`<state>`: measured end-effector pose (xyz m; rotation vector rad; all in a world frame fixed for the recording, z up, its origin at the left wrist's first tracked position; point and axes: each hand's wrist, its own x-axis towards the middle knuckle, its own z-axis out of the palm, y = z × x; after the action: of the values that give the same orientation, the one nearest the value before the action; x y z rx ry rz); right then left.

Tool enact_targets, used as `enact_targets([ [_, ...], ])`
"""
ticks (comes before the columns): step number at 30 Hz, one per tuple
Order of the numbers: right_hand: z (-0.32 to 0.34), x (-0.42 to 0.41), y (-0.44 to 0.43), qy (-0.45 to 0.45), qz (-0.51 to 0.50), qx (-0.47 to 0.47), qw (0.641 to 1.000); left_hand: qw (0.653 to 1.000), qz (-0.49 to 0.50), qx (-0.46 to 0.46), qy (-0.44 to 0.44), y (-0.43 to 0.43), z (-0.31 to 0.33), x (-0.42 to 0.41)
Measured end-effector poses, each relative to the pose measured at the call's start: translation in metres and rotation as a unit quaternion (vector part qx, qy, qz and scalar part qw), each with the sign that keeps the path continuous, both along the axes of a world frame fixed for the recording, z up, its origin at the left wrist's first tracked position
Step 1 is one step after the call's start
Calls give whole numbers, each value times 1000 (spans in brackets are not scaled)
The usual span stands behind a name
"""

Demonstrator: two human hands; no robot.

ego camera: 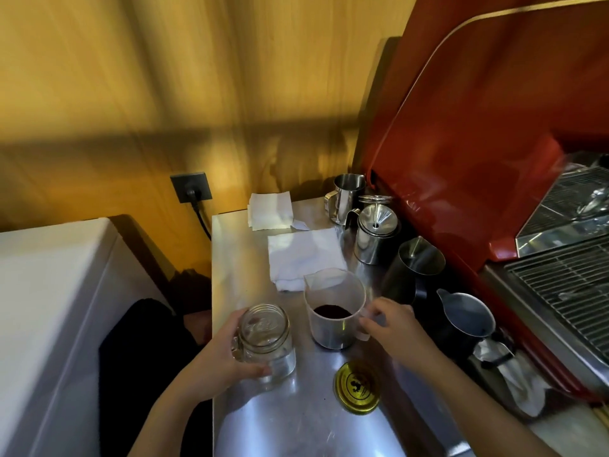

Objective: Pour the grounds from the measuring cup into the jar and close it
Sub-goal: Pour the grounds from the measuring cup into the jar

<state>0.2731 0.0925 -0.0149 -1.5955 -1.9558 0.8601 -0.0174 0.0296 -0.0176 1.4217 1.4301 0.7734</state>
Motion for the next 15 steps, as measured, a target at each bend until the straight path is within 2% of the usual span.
enact_targets([
  [2,3,-2,1,106,-4,-22,994,1000,3,1,-2,-1,0,0],
  [6,13,-11,5,288,-19,-55,956,1000,2,-5,-7,-1,0,0],
  [10,19,-18,7,354,-22,-69,932,1000,9,-8,-12,-1,-1,2],
  [13,26,-20,10,364,11,-72,929,1000,15,-6,-19,-1,0,4],
  [15,29,-23,11,415,2,-88,906,1000,18,-3,-22,-2,-1,4],
])
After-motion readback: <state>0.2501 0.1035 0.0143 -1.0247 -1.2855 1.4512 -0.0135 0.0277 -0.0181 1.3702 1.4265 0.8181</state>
